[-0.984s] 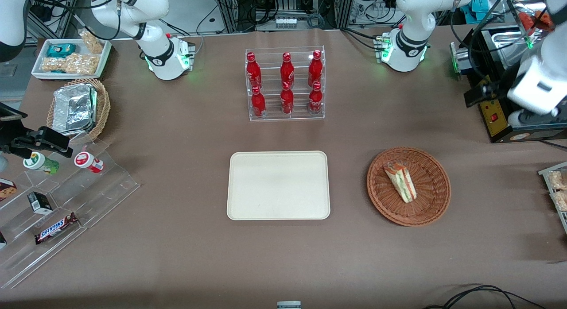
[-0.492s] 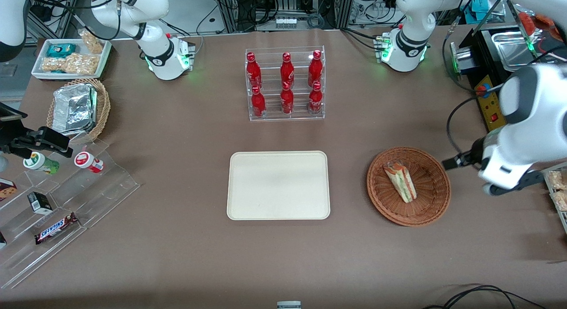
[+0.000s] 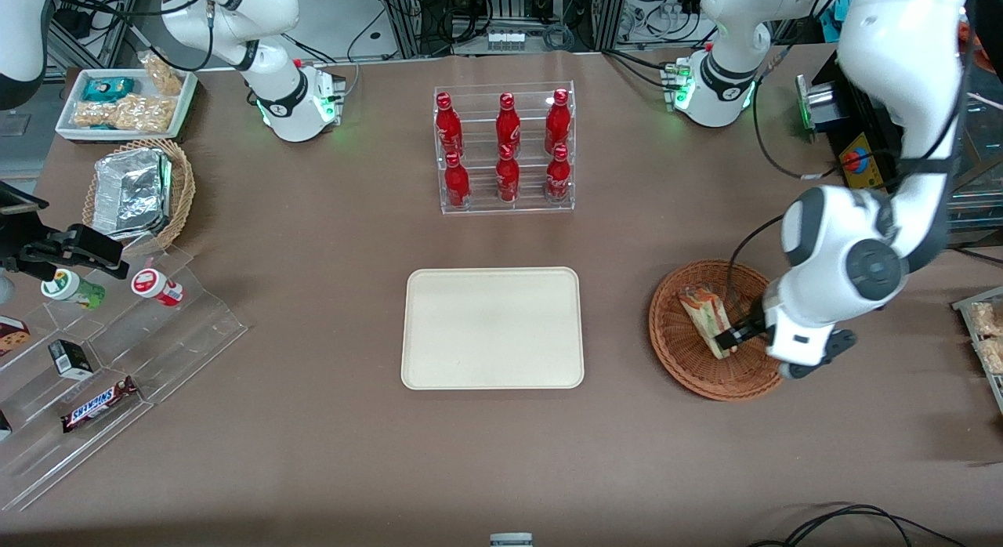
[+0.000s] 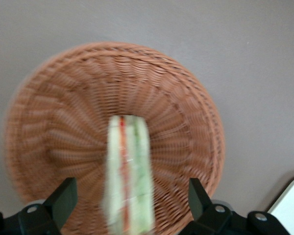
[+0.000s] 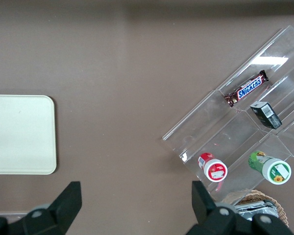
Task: Place sandwich from basket to tray
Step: 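Move the open left gripper down over the sandwich in the wicker basket, then close the left gripper on the wrapped sandwich and lift it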
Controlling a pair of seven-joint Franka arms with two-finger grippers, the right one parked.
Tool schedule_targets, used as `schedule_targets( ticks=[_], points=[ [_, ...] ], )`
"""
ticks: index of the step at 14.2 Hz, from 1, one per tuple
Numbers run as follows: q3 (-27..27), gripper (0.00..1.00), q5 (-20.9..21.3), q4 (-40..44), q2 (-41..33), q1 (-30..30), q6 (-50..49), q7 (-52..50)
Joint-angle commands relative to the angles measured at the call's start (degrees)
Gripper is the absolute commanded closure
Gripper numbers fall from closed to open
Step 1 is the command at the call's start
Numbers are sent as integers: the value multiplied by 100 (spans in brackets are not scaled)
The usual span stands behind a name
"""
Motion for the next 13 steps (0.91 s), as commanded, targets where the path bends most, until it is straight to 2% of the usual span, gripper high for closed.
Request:
schedule_targets(
  ticks=[1,9,13],
  points=[
    [31,0,-26,-106,191,-81,366,-319],
    [31,0,-34,-914,376,-73,1604,-521],
    [40,0,-34,-968,376,-73,1632,-513]
  ],
)
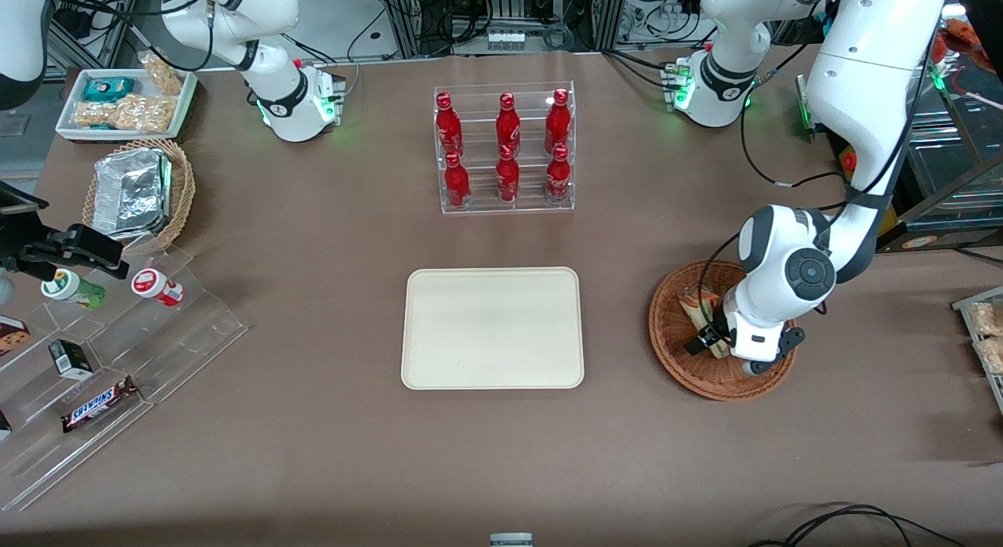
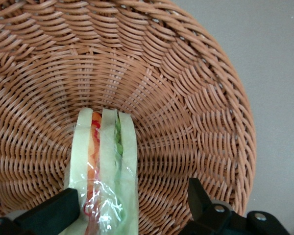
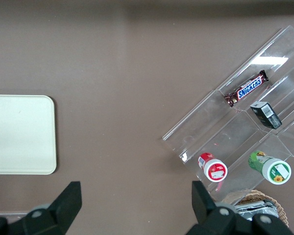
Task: Place sandwich from basket to tray
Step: 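Close the left gripper on the wrapped sandwich and lift it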
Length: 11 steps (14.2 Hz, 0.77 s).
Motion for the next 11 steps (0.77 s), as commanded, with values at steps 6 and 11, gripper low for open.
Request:
schedule_targets(
  ticks=[6,11],
  points=[
    [60,0,-17,214,-162,42,-396,-46],
    [104,0,738,488,-109,42,-1110,-89]
  ],
)
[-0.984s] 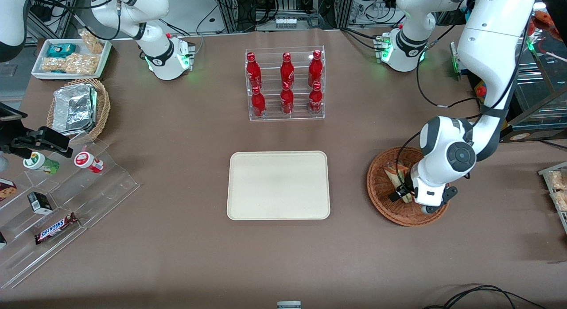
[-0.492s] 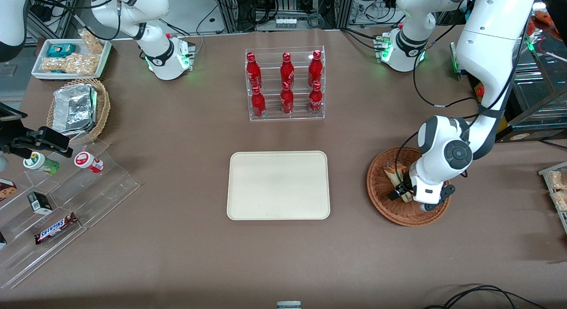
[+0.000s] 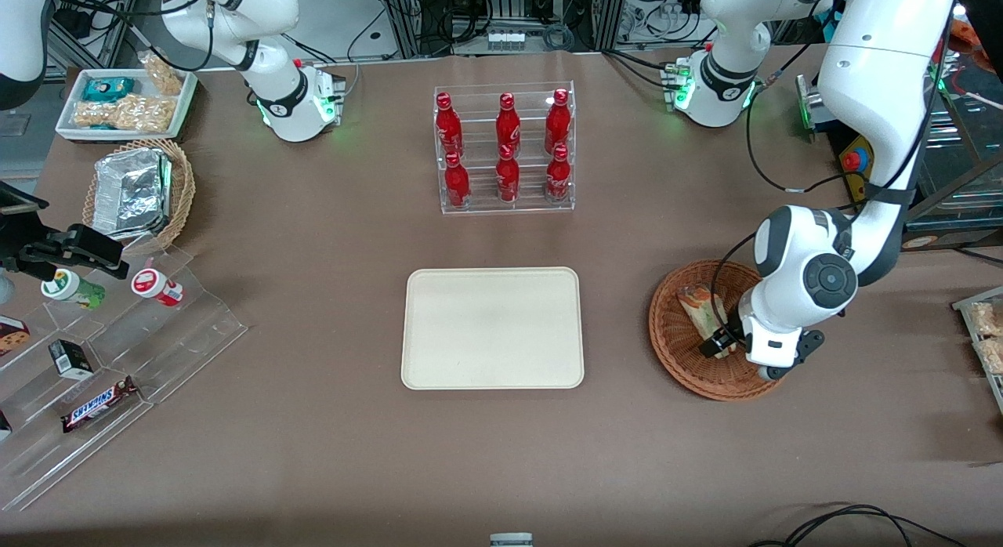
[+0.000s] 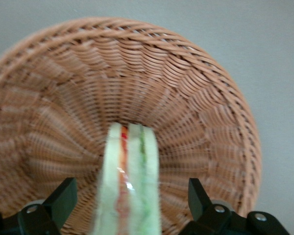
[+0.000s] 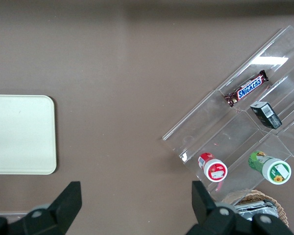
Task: Place sandwich from basket to tray
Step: 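Close the left gripper on the wrapped sandwich and lift it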
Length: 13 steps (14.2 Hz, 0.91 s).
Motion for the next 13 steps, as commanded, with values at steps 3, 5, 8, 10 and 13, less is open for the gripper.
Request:
schedule_targets(
  ticks=[3,5,8,10,13],
  points=[
    [19,0,329,-34,176,-13,-131,-228],
    [11,0,329,-43,247,-74,-123,-517],
    [11,0,338,-130,282,-276,-123,-931],
    [11,1,330,-192,273,-320,-123,-1046],
    [11,75,338,-157,168,-312,-193,-1109]
  ],
)
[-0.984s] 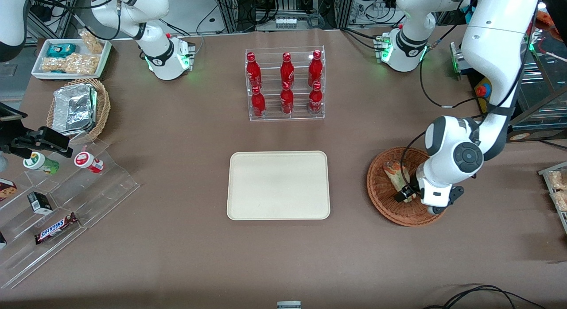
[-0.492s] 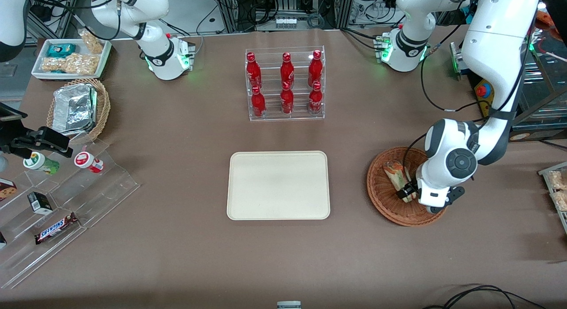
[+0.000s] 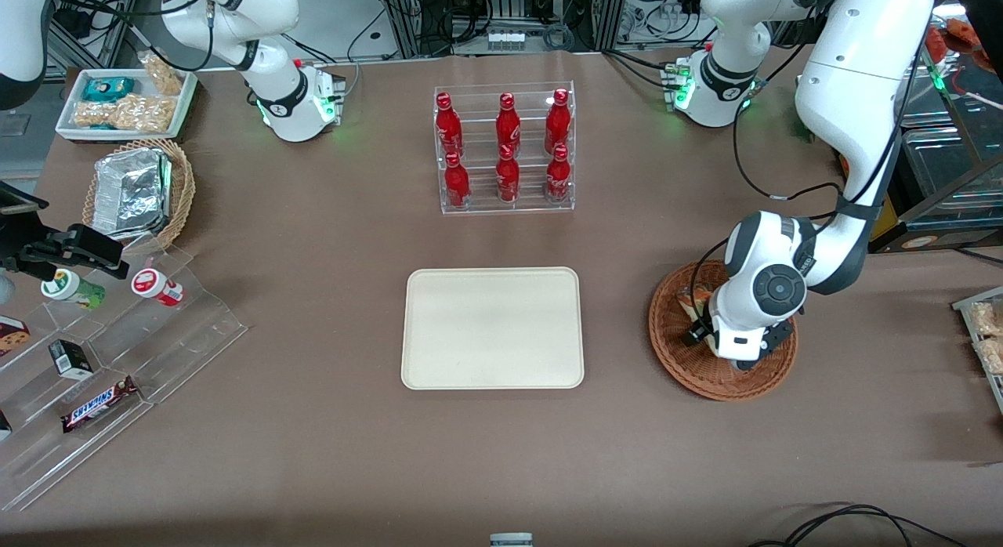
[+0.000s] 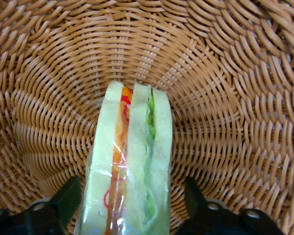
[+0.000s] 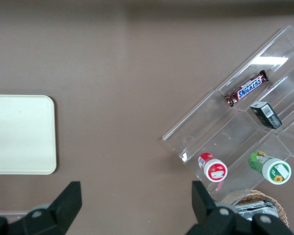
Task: Place sandwich from basket to tray
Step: 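Close the left gripper on the wrapped sandwich and lift it, then carry the sandwich with the left gripper over the cream tray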
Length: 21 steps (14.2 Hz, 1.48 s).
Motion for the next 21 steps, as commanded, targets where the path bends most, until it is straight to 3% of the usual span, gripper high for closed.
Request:
schedule_targets(
  ticks=[1,4,7,13,17,21],
  points=[
    [14,86,107,7,-170,9,-94,-57],
    [5,88,125,199,-310,-18,-391,127],
    [-74,89,46,752,-478,-26,-1339,935],
    [-1267,92,72,1492,-399,-35,-1852,963],
    [-1489,94,98,1824,-49,-737,-1817,1007],
    [-1323,95,159,3132,1109,-1835,-1808,884]
  ],
)
